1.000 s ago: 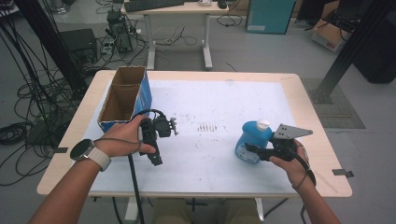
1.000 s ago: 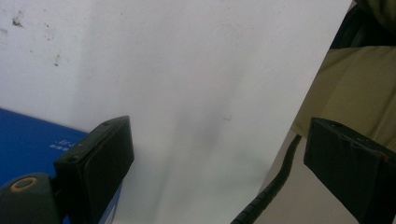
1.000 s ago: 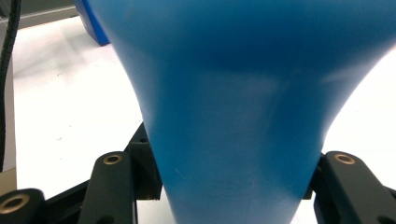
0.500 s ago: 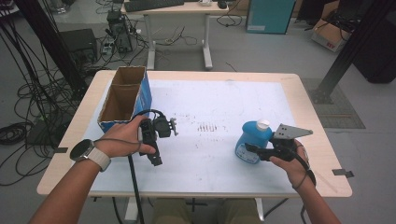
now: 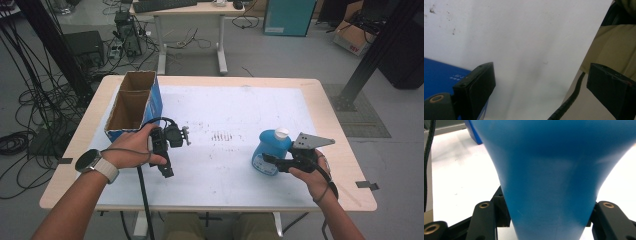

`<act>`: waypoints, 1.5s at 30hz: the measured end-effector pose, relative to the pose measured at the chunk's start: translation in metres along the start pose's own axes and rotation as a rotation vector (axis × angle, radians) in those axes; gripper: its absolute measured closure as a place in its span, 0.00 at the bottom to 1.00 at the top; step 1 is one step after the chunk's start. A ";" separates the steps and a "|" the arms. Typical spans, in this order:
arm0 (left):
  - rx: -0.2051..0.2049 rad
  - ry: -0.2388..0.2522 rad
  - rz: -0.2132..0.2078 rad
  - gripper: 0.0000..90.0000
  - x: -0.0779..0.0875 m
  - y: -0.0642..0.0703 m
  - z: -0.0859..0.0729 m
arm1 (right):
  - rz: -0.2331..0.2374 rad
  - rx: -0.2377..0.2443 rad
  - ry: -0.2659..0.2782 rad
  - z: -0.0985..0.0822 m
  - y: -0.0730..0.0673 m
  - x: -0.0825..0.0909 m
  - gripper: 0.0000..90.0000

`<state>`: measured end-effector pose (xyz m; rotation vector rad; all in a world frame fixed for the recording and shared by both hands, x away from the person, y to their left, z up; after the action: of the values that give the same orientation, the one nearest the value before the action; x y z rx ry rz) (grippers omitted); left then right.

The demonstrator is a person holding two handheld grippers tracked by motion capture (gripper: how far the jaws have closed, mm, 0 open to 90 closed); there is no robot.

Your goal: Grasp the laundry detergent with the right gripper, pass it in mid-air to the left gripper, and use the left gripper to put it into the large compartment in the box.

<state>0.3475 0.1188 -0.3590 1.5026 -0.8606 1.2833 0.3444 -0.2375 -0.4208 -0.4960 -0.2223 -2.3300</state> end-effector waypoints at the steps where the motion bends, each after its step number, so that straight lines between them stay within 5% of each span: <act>1: -0.001 0.001 0.000 0.10 0.000 0.000 0.000 | -0.001 0.000 0.001 0.000 0.000 0.000 0.49; 45: 0.002 0.004 0.002 0.10 0.000 0.000 0.000 | 0.003 -0.009 -0.003 -0.001 0.000 0.000 0.49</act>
<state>0.3473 0.1187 -0.3591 1.5004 -0.8588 1.2879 0.3440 -0.2376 -0.4212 -0.5040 -0.2130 -2.3285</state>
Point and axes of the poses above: each handheld gripper's, and its own axes: x roughly backward along the jaws, z roughly out of its top, y roughly to its right, the point moved 4 cm from there along -x, roughly forward along the jaws, and after that the axes turned 10 degrees about -z, right-handed, at the moved point
